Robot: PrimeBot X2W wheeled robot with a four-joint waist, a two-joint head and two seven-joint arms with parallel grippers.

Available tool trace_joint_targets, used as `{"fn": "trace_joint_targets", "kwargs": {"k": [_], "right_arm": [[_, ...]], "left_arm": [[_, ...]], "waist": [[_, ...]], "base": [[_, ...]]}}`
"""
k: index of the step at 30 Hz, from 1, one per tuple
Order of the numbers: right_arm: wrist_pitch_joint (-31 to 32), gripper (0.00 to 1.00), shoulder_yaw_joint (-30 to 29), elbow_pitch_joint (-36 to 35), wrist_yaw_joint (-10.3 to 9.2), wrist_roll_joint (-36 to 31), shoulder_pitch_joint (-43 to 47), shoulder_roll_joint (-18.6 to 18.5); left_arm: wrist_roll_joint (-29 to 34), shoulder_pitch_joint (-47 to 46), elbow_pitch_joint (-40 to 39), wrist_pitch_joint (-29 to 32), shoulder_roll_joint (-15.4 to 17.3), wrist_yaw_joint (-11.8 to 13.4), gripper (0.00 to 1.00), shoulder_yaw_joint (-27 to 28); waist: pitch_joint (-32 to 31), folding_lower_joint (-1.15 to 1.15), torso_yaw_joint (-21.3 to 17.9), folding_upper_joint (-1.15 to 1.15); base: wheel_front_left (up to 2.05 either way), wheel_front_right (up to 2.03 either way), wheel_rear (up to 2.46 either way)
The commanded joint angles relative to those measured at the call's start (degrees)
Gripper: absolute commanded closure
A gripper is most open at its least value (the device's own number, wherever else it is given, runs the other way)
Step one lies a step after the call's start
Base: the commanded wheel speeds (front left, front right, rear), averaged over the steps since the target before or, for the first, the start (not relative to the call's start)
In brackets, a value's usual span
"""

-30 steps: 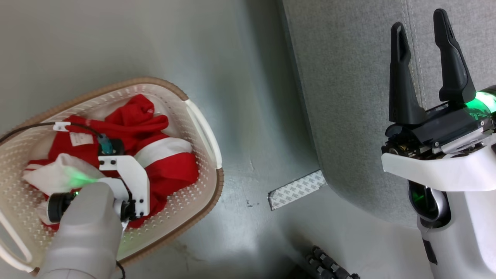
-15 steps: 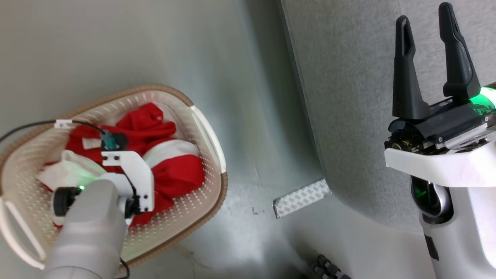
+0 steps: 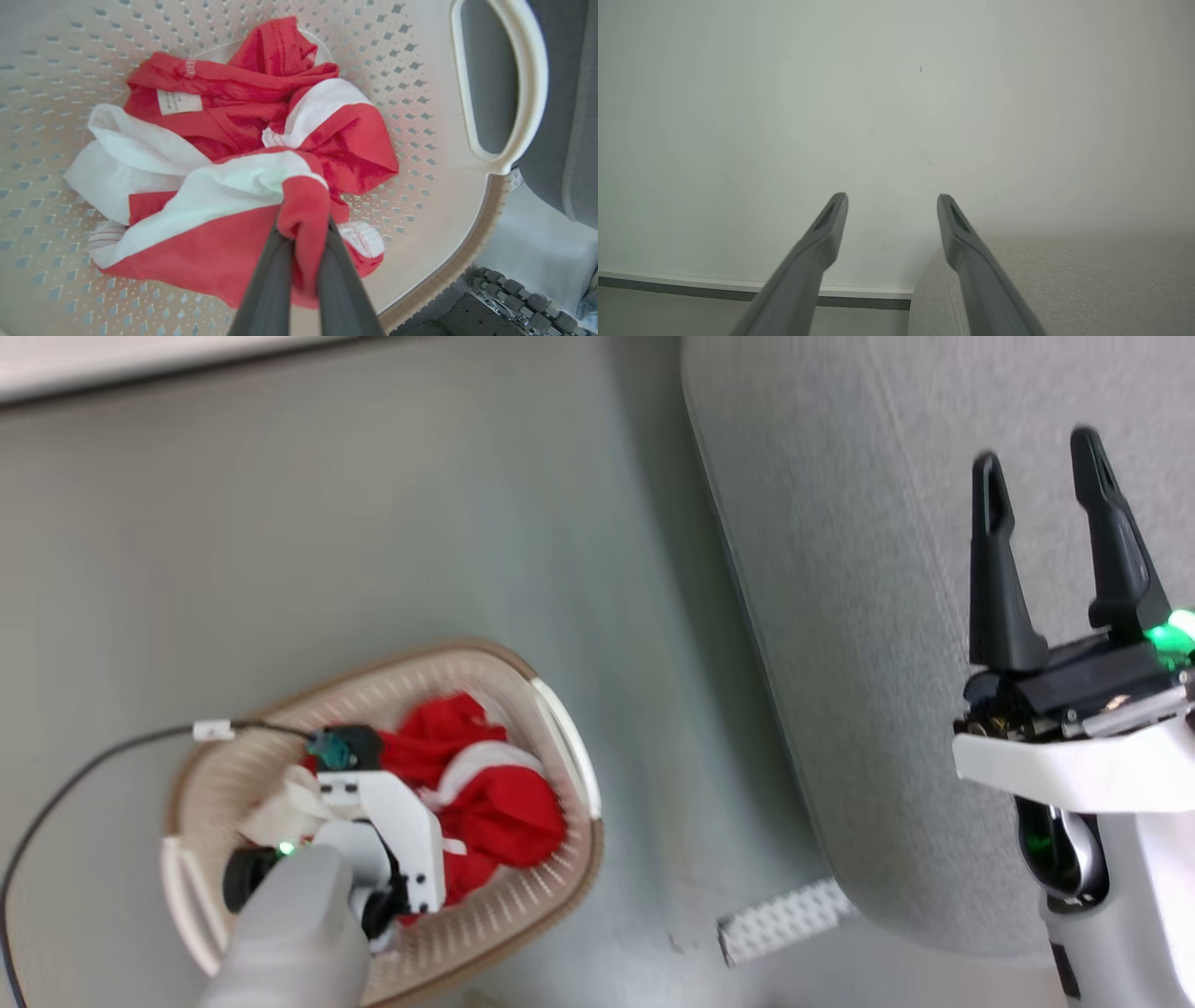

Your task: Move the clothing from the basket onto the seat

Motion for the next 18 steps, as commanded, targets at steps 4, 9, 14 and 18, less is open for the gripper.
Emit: {"fn": "trace_joint_targets", "kwargs": {"k": [4, 9, 14, 18], "right_arm": [[-0.2, 0.0, 0.1, 0.9, -0.12, -0.7, 2.7, -1.1], [-0.2, 0.0, 0.3, 2.0, -0.12, -0.8, 5.7, -1.6], [-0.2, 0.0, -0.6, 2.8, -0.12, -1.0, 8.8, -2.5], [-0.2, 0.0, -1.1, 3.1, -0.12, -1.3, 10.9, -3.2]], "left_arm": [[-2.5, 3.0, -0.8, -4.2, -0.5, -1.2, 1.0, -0.5], [-7.7, 6.7, -4.3, -8.1, -0.7, -1.7, 1.0, -3.1], [-15.9, 11.4, -12.6, -10.1, -0.6, -1.7, 1.0, -9.7], [-18.4, 13.6, -17.5, -12.9, -0.6, -1.7, 1.0, -13.0]], "waist": [[-9.2, 0.0, 5.2, 0.0], [-14.9, 0.0, 7.4, 0.0], [-19.8, 0.0, 9.8, 0.0], [-22.9, 0.0, 11.4, 0.0]], "base": [[0.0, 0.0, 0.0], [0.0, 0.0, 0.0], [0.0, 0.0, 0.0], [0.0, 0.0, 0.0]]}}
